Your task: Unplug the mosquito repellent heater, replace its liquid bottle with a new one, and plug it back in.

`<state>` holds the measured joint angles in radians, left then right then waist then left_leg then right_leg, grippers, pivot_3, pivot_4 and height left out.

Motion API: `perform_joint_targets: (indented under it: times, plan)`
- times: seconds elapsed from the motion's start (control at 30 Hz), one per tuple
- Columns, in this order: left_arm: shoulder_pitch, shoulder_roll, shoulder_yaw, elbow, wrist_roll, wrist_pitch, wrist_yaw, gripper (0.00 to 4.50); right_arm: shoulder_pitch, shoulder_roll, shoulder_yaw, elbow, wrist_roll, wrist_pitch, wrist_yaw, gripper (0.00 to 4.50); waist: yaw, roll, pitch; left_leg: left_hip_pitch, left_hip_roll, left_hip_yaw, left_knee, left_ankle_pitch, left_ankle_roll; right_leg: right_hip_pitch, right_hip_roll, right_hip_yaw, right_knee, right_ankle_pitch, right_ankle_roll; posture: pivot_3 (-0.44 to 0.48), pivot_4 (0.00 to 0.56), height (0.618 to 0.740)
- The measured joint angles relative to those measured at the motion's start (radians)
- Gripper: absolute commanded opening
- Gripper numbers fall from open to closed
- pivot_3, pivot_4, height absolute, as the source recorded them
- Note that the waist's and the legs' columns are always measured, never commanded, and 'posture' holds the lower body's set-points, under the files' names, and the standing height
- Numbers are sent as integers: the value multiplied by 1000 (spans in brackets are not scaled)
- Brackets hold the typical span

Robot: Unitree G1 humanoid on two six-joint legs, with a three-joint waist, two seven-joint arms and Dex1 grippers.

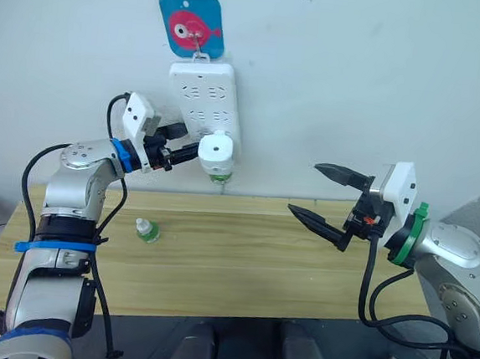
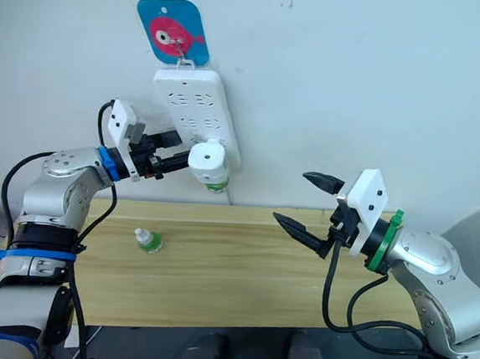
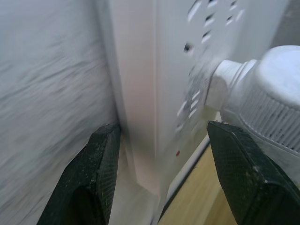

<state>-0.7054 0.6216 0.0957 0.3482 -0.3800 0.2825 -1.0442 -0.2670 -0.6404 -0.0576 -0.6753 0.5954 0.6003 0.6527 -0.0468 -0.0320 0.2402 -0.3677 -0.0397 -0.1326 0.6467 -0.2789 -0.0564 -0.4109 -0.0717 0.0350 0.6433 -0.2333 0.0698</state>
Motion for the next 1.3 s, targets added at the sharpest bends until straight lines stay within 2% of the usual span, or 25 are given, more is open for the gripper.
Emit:
perform_joint_targets:
  times: [0.17,0.27,0.37,0.4,0.8,0.97,1.17,1.3]
  plan:
    - [2,0,-5,-39,-8,22,-25,2996,12,-5,-2,-8,12,7,-5,4500,-13,0,1,-2,0,1,-1,0,0,-3,0,1,0,0,0,-128,237,740]
    - [15,1,-2,-60,-14,26,-35,2403,14,-6,-2,-14,16,8,-7,4500,-13,0,1,-6,0,0,0,0,0,-6,0,0,0,0,0,-127,233,740]
    - [30,-2,6,-88,-31,42,-37,1521,18,-7,-2,-19,17,8,-7,4500,-12,0,1,-11,0,0,2,0,0,-10,0,0,1,0,0,-124,231,740]
    - [33,-3,9,-97,-42,51,-41,1371,18,-7,-2,-19,17,8,-8,4500,-11,0,1,-12,-1,-1,3,0,0,-10,0,-1,1,0,0,-123,230,740]
    - [114,-34,52,-234,-99,134,49,1345,5,8,7,-20,19,23,-32,4500,-9,0,1,-13,-1,-1,8,0,0,-10,-1,-1,2,1,1,-114,232,740]
    - [163,-27,81,-320,-133,201,102,1335,-74,14,89,-35,-78,98,-159,4500,-15,0,2,-13,-1,-1,9,0,0,-10,-1,0,2,1,1,-118,236,740]
    - [211,-27,99,-413,-168,252,150,1332,-159,162,263,-58,-214,205,-354,4500,-20,1,2,-14,-1,0,9,0,0,-11,-1,1,2,1,1,-122,234,740]
    - [216,-27,98,-423,-174,258,161,1332,-222,273,320,-44,-271,244,-437,4500,-19,1,1,-14,-1,0,9,0,0,-11,-1,1,2,2,1,-120,234,740]
